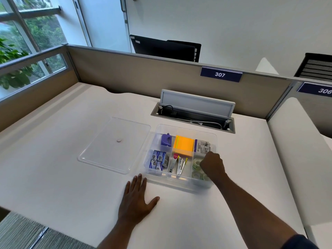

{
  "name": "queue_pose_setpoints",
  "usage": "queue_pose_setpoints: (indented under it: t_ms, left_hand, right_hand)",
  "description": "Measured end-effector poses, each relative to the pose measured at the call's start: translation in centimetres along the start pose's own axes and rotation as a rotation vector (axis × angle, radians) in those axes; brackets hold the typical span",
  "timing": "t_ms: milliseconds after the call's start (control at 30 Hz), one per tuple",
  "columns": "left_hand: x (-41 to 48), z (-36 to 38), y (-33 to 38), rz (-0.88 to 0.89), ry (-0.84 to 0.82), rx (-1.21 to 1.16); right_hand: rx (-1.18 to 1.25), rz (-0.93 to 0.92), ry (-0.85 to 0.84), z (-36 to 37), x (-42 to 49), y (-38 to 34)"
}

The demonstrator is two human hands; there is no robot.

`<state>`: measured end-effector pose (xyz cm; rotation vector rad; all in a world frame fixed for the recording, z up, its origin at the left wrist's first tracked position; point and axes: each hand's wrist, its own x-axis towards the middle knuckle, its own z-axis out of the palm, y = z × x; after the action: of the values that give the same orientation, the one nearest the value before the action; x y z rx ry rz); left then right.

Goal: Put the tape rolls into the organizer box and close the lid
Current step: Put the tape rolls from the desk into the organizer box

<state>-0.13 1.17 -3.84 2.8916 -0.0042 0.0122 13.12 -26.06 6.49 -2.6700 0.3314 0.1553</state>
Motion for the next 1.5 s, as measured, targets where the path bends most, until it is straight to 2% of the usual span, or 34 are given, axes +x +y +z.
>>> queue_pose_setpoints:
  t_ms: [100,233,300,467,800,1500]
  left_hand:
    - [0.0,0.0,0.0,0.003,-0.005,0.006]
    - [0.0,0.0,0.0,-0.003,-0.008,0.002]
    - [0.0,0.0,-0.1,-0.004,-0.009,0.001]
    - [0.0,0.2,0.0,-0.001,-0.011,0.000]
    - [-0.2,-0.1,0.0,0.001,0.001,-0.013]
    - [0.0,-0.2,0.1,0.002,-0.001,-0.014]
  right_hand:
    - [-0.043,0.064,-0.125,-0.7,-0.1,-0.3]
    - [-0.094,0.054,-0.324,-0.7,-0.7,-0.6]
    - [-0.101,0.074,-0.360,-0.3,-1.1,-0.6]
    - [-0.171,0.036,-0.284,0.3,-1.2,-0.4]
    - [0.044,0.079,-0.297,0.7,-0.9,-1.0]
    - [0.087,0.153,-0.182,1.3,-1.0,0.3]
